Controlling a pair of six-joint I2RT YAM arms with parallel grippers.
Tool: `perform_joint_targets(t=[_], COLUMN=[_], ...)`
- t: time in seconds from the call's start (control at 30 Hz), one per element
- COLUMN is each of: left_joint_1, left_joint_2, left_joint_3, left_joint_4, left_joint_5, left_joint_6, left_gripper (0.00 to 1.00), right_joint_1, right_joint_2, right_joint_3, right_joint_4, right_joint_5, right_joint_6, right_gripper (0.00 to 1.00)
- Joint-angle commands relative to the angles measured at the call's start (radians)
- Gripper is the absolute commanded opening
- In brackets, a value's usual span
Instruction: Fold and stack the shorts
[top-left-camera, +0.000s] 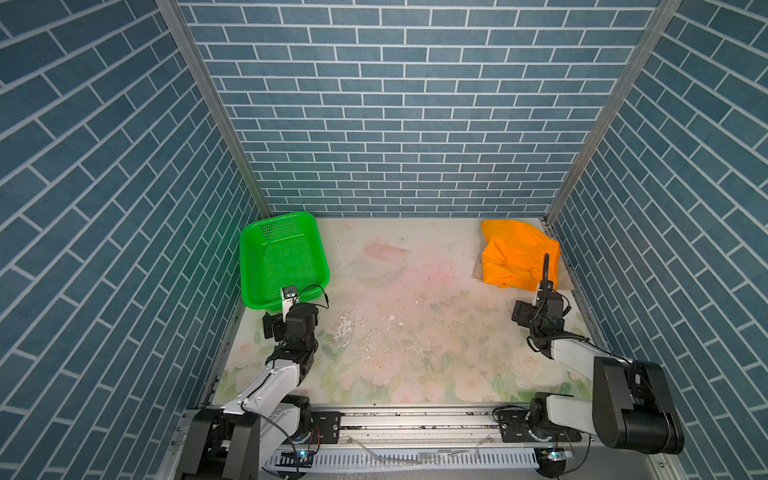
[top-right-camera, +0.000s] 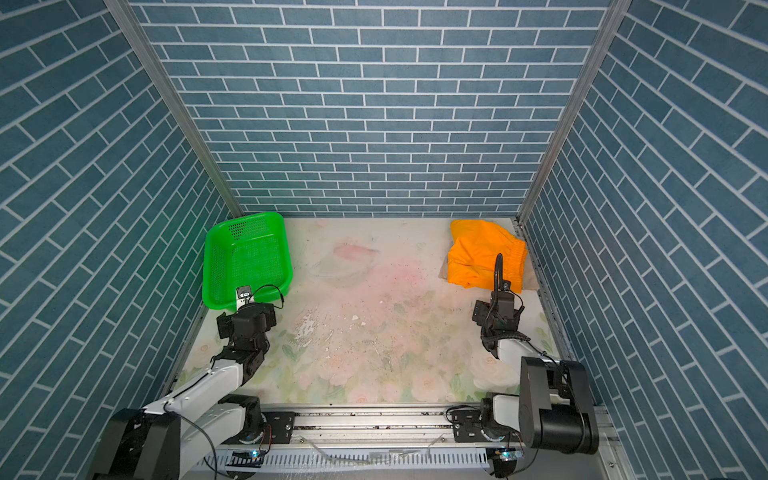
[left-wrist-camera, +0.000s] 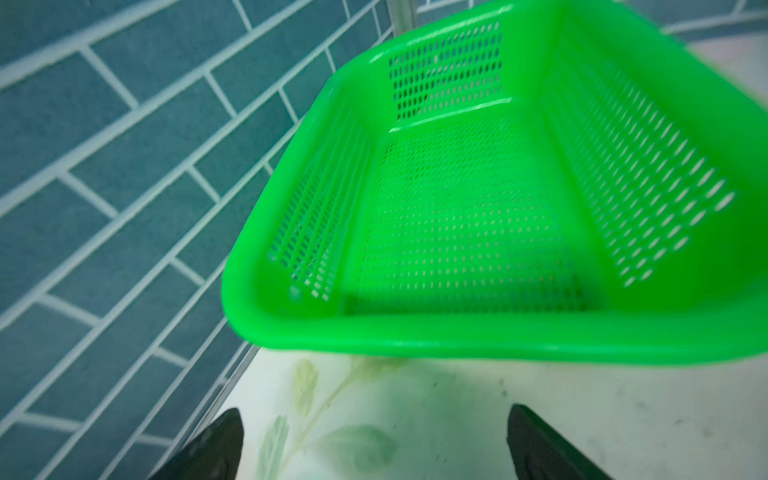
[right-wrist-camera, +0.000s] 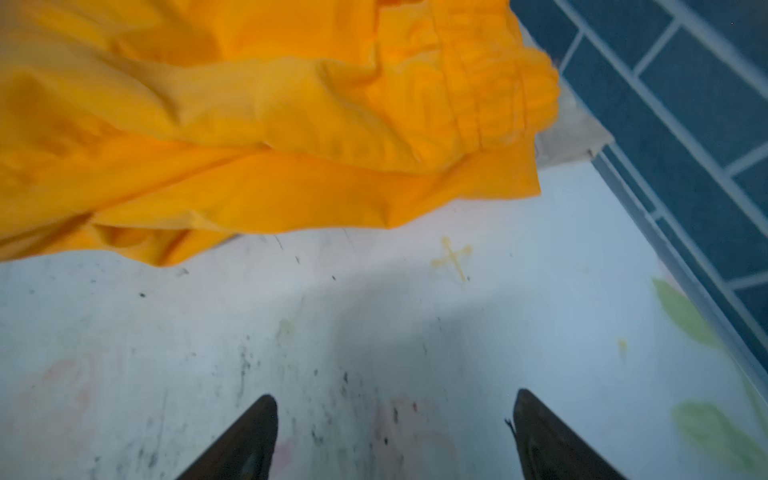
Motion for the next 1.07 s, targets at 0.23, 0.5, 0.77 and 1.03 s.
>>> perform_joint_targets(t=[0.23, 0.5, 0.77, 1.03], left_joint_1=[0.042, 0.037, 0.038, 0.037], left_joint_2=[0.476, 0.474, 0.476, 0.477], left_joint_3=[0.171, 0.162, 0.161, 0.161], left_joint_4=[0.414, 0.409, 0.413, 0.414], left_joint_5=[0.336, 0.369, 0.369, 0.369], left_joint_6=[0.066, 0.071, 0.071, 0.071], left_gripper=[1.00, 1.00, 1.00, 1.00], right_joint_1=[-0.001, -0.011, -0.011, -0.010], right_joint_2=[0.254, 0.243, 0.248, 0.247], right_joint_3=[0.046, 0.065, 0.064, 0.064], right_joint_4=[0.474, 0.419, 0.426, 0.428], right_joint_5=[-0.106, -0.128, -0.131, -0.094], right_joint_6=[-0.107, -0.100, -0.099, -0.085], right_gripper=[0.99, 0.99, 0.99, 0.99])
